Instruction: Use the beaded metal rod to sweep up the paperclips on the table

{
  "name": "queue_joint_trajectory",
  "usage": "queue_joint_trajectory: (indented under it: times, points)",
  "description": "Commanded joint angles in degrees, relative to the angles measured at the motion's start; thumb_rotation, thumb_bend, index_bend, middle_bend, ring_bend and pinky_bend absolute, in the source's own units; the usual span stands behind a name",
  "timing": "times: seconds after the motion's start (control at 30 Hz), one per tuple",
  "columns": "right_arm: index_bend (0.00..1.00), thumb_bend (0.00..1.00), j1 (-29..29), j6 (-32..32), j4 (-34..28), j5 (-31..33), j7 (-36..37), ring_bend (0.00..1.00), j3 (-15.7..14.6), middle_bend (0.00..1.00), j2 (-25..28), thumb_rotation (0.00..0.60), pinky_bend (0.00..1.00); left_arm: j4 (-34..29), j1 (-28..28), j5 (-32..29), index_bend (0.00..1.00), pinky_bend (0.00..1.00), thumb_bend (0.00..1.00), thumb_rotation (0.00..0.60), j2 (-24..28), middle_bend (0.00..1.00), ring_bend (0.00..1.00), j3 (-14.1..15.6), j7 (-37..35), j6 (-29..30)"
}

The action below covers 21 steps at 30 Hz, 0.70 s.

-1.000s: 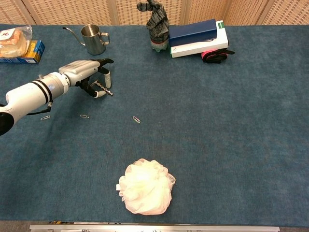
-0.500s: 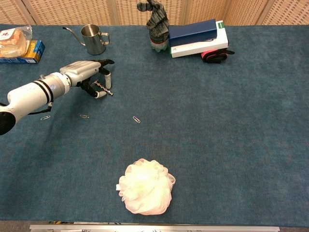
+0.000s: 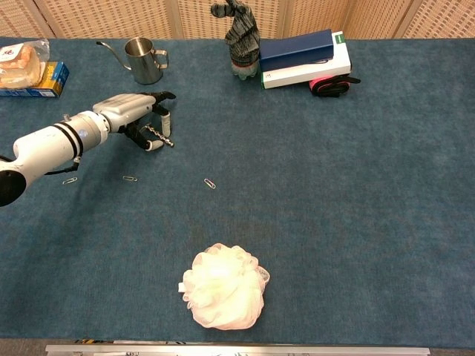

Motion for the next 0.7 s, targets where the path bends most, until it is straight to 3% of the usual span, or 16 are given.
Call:
queue_joint_trajectory:
  times: [0.03, 0.7]
  points:
    - [0.13, 0.0, 0.08, -0.13, 0.06, 0.03, -0.03, 0.0, -0.02, 0.04, -0.08, 0.6, 0.06, 0.16, 0.03, 0.01, 0.47, 0.0, 0.32, 0.6, -0.07, 0.0, 0.0, 0.1, -0.01, -0.14]
    - [0.13, 0.0, 0.29, -0.39, 0.01, -0.09, 0.0, 0.0, -0.08, 0.04, -0.3, 0.6, 0.06, 0.13, 0.01, -0.14, 0.51, 0.0, 0.4, 0.6, -0.17, 0.0, 0.0, -0.08, 0.13, -0.34]
